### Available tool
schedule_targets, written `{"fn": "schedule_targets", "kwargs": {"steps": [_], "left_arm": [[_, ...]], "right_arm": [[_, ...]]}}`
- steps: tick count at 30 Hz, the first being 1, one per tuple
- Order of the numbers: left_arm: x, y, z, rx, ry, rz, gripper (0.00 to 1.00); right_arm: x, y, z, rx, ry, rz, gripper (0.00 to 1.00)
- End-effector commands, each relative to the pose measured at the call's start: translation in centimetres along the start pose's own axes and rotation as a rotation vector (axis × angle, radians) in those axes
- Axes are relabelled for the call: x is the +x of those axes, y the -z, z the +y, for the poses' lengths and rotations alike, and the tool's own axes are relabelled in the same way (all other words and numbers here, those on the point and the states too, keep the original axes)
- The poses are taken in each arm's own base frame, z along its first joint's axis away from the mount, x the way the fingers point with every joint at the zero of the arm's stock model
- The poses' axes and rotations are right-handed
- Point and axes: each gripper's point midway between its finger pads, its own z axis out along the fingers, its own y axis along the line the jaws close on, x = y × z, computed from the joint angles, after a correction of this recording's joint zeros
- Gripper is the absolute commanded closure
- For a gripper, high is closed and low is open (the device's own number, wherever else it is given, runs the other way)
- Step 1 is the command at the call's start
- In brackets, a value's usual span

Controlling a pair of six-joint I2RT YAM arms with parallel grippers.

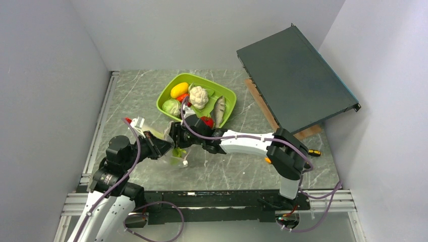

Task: Place the food in the zip-top bag and seal the zipper
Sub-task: Place the fake vegetable in the zipper food storage bag.

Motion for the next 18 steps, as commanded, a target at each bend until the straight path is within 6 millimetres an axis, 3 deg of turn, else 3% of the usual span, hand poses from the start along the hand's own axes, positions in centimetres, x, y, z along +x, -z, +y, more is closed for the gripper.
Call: {"fn": "schedule_targets", "kwargs": {"steps": [1, 6, 11, 18], "left_arm": [[-1.0, 0.6, -0.3, -0.022, 0.024, -0.048, 1.00], [-0.9, 0.5, 0.0, -0.018, 0.067, -0.080, 1.00], [-0.4, 0.3, 0.5, -0.030, 0.079, -0.061, 1.00], [-0.3, 0.4, 0.4, -0.027, 0.078, -0.056, 1.00]], "right_arm": [[-0.1, 2.0, 2.7, -0.090, 0.141, 0.099, 0.39], [1.4, 4.8, 2.5, -0.102, 0.215, 0.235, 0.33], [0.1, 8.7, 2.6, -0.077, 0.282, 0.179, 0.26], [-2.3, 12.3, 1.6, 0.007, 0.291, 0.086, 0.24]]}}
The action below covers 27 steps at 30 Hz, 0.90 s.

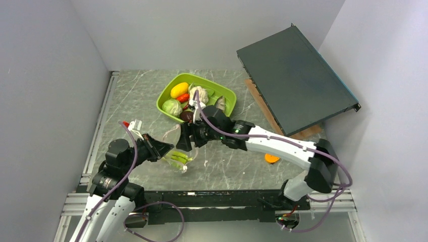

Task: Place the food in the zip-top bag and seal the zipper
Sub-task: Place the fake vegetable in the zipper food storage bag, then adjust the zipper food storage bag at the center of the board.

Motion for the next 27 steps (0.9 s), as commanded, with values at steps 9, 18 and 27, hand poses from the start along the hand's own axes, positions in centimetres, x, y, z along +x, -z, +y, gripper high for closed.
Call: {"fn": "schedule_targets", "kwargs": {"steps": [9, 18, 27], "left_arm": [[-0.4, -0.1, -0.6, 0.029, -0.006, -0.013, 1.00], [-0.9, 0.5, -1.2, 0.029, -0.036, -0.021, 1.00], [-2.0, 1.9, -2.3, 0.048, -0.124, -0.077, 1.00]], "right_arm": [[-0.1, 1.9, -5.2, 0.195, -0.042, -0.132, 0.32], [1.5, -2.2, -5.0, 0.111, -0.020, -0.097, 0.67], [-4.4, -1.5, 0.0, 0.008, 0.097, -0.227, 1.00]]}}
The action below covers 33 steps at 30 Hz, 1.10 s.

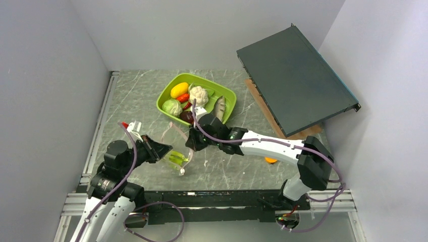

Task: Place the food in the zip-top bag and seal the zipper
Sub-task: Adjust the zipper food storage bag at the center of the board.

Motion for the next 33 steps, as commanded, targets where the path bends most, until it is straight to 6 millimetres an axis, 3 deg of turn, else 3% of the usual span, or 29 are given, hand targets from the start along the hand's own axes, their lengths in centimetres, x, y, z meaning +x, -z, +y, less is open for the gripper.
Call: {"fn": "schedule_targets", "kwargs": {"steps": [1, 5, 9, 16, 18, 24, 28, 33], "left_arm": [[-3.0, 2.1, -3.1, 0.064, -0.119, -0.112, 1.00], [-5.1, 4.4, -4.8, 0.051, -0.199, -0.195, 1.00], [-5.9, 5.6, -5.0, 0.033, -0.219, -0.246, 1.00], [-5.3, 4.4, -2.0, -0.067, -0.204, -0.230, 1.00], [-5.8, 4.7, -1.5, -0.123, -0.234, -0.227, 1.00], [-6.9, 4.0, -3.0, -0.123, -0.338, -0.136, 1.00], [-6.0, 2.3, -2.9, -0.091, -0.382, -0.031, 1.00], [-4.7, 0.7, -1.2, -0.115, -0.422, 0.078, 1.00]], "right_arm": [[-9.1, 2.5, 6.3, -0.150, 0.094, -0.237, 1.00], [-12.6, 5.4, 10.5, -0.237, 0.141, -0.333, 1.00], [-12.7, 6.3, 13.1, -0.319, 0.115, -0.345, 1.00], [-8.2, 3.0, 9.3, -0.245, -0.022, -0.294, 1.00], [-7.8, 3.0, 8.1, -0.201, -0.029, -0.298, 1.00], [-8.0, 4.7, 5.8, -0.097, -0.019, -0.343, 1.00], [-7.1, 4.9, 4.4, -0.056, -0.028, -0.347, 1.00], [-4.3, 3.1, 2.0, 0.013, -0.021, -0.284, 1.00]]}}
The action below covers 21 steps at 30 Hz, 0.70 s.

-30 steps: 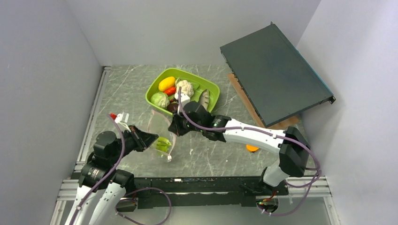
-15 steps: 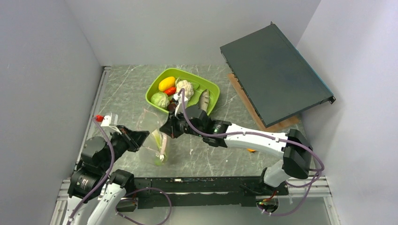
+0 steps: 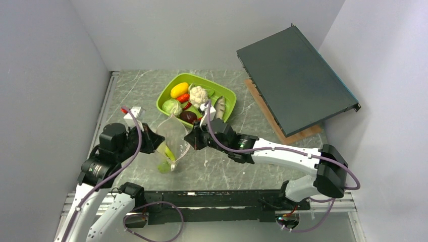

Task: Place the food in the zip-top bag and seal the zipper
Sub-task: Adjust the zipper food storage bag at the center of the board.

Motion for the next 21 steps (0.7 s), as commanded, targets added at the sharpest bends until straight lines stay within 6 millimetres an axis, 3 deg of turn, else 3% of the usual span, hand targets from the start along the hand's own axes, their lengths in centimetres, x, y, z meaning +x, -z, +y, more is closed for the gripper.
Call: {"fn": "schedule_targets", "kwargs": {"steps": [1, 6, 13, 17, 21], "left_arm": [[0.1, -0.8, 0.4, 0.005, -0.103, 0.046, 1.00], [-1.2, 0.5, 2.9, -0.167, -0.162, 0.049, 1.00], [-3.8, 3.9, 5.0, -0.362, -0.226, 0.005, 1.00], [-3.7, 3.7, 6.1, -0.422, -0.233, 0.041, 1.00], [-3.0, 2.1, 6.8, -0.423, -0.244, 0.082, 1.00]], "right_arm": [[1.9, -0.7, -2.6, 0.085, 0.007, 0.020, 1.00], [4.3, -1.9, -4.7, 0.144, 0.031, 0.063, 1.00], [4.2, -6.4, -4.2, 0.110, 0.059, 0.087, 1.00], [4.2, -8.5, -2.7, 0.053, 0.043, 0.103, 1.00], [4.5, -8.6, -2.4, 0.035, 0.024, 0.112, 1.00]]}}
